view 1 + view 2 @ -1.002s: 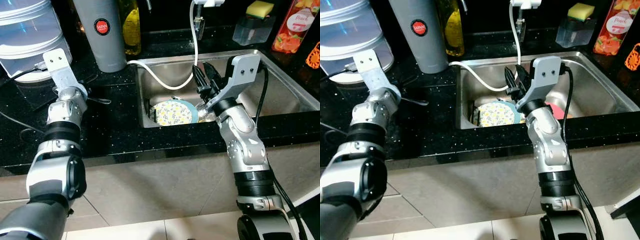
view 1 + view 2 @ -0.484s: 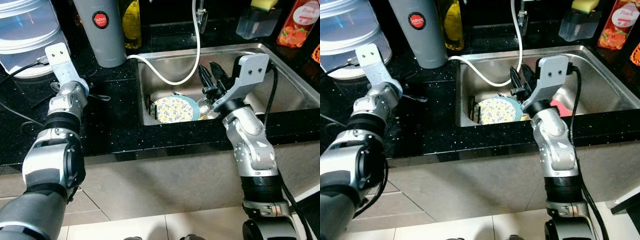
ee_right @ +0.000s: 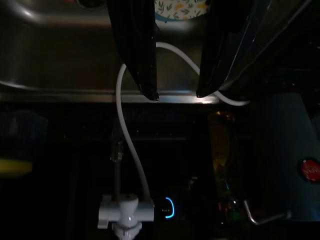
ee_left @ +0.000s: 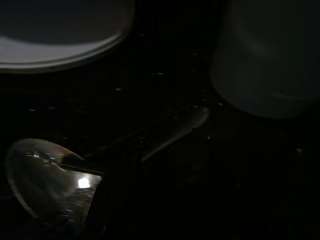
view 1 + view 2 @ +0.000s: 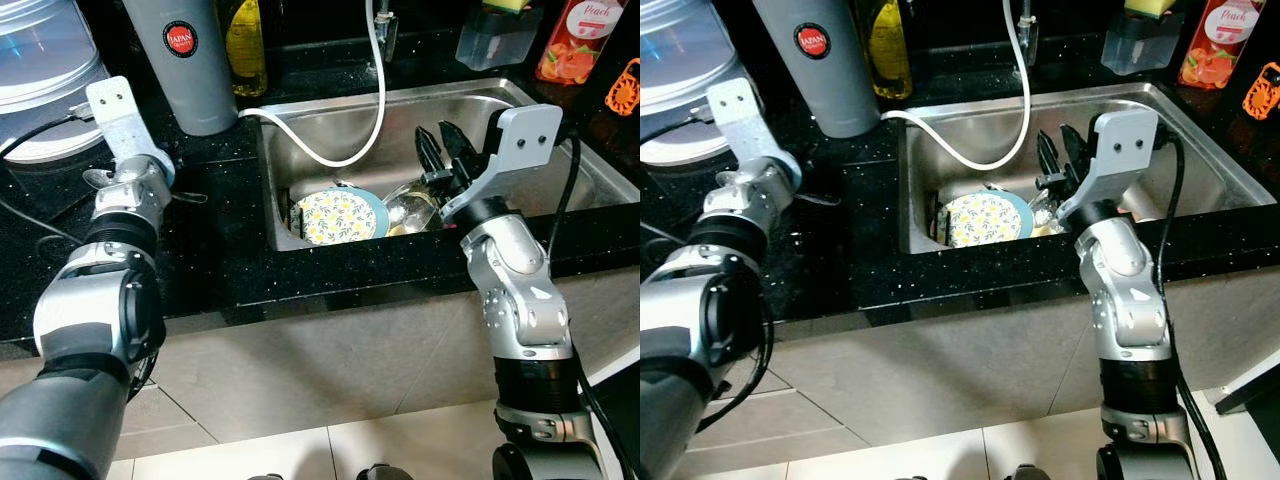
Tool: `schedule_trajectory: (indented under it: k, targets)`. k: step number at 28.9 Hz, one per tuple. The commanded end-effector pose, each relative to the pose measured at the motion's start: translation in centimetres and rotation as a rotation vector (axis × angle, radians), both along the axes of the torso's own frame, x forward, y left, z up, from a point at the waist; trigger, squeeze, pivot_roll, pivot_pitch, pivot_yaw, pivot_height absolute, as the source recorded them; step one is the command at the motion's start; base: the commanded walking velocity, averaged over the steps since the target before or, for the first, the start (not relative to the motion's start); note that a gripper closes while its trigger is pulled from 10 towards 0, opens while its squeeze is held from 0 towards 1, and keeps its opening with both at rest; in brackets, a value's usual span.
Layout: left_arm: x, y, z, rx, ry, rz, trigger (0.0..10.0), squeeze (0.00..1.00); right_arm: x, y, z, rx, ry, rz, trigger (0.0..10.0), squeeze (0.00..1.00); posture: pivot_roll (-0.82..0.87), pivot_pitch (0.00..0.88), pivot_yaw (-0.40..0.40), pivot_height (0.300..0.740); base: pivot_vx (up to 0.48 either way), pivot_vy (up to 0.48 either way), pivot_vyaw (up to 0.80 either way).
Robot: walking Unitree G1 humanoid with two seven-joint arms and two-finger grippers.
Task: Kitchen organization
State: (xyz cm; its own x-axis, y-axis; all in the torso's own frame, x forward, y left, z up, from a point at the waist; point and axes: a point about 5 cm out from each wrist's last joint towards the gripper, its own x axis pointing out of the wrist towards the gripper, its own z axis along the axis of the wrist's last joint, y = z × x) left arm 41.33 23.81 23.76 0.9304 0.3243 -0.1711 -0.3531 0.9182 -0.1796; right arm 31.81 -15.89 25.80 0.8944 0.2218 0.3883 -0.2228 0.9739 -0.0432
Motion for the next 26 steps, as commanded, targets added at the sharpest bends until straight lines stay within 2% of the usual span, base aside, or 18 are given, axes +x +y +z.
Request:
schedule_trajectory:
  k: [1,3,9,13,18,20,23,26]
  targets:
    - [-0.4,1.5,-0.3,-0.005,0.014,0.054,10.0,0.00,-0.3,0.0,0.0,-0.002,0.009,-0.002,10.0,0.00,-0.02,0.079,0.086,0.740,0.000,0.000,0.00]
    - [-0.7,2.5,-0.5,-0.041,0.011,0.085,10.0,0.00,-0.5,0.0,0.1,-0.006,0.009,-0.003,10.0,0.00,-0.02,0.086,0.082,0.740,0.000,0.000,0.00]
    - [-1.0,3.4,-0.7,-0.065,0.014,0.095,10.0,0.00,-0.8,-0.1,0.1,-0.009,0.016,-0.009,10.0,0.00,-0.03,0.096,0.081,0.740,0.000,0.000,0.00]
    - [-1.0,3.0,-1.5,-0.037,0.059,0.035,10.0,0.00,-0.9,-0.1,0.0,-0.006,0.024,-0.017,10.0,0.00,-0.03,0.101,0.087,0.740,0.000,0.000,0.00]
    - [-1.1,3.0,-2.0,-0.029,0.077,0.026,10.0,0.00,-1.1,-0.2,-0.1,-0.003,0.029,-0.026,10.0,0.00,-0.03,0.106,0.095,0.740,0.000,0.000,0.00]
    - [-1.1,3.2,-1.8,-0.007,0.074,0.026,10.0,0.00,-1.2,-0.3,-0.1,0.001,0.032,-0.032,10.0,0.00,-0.03,0.112,0.094,0.740,0.000,0.000,0.00]
    - [-0.9,3.2,-0.2,0.122,0.029,0.003,10.0,0.00,-1.6,-0.6,0.0,0.010,0.033,-0.040,10.0,0.00,-0.02,0.155,0.074,0.740,0.000,0.000,0.00]
    - [-0.7,3.3,1.2,0.205,-0.012,-0.002,10.0,0.00,-1.8,-0.8,0.2,0.031,0.025,-0.047,10.0,0.00,0.00,0.171,0.063,0.740,0.000,0.000,0.00]
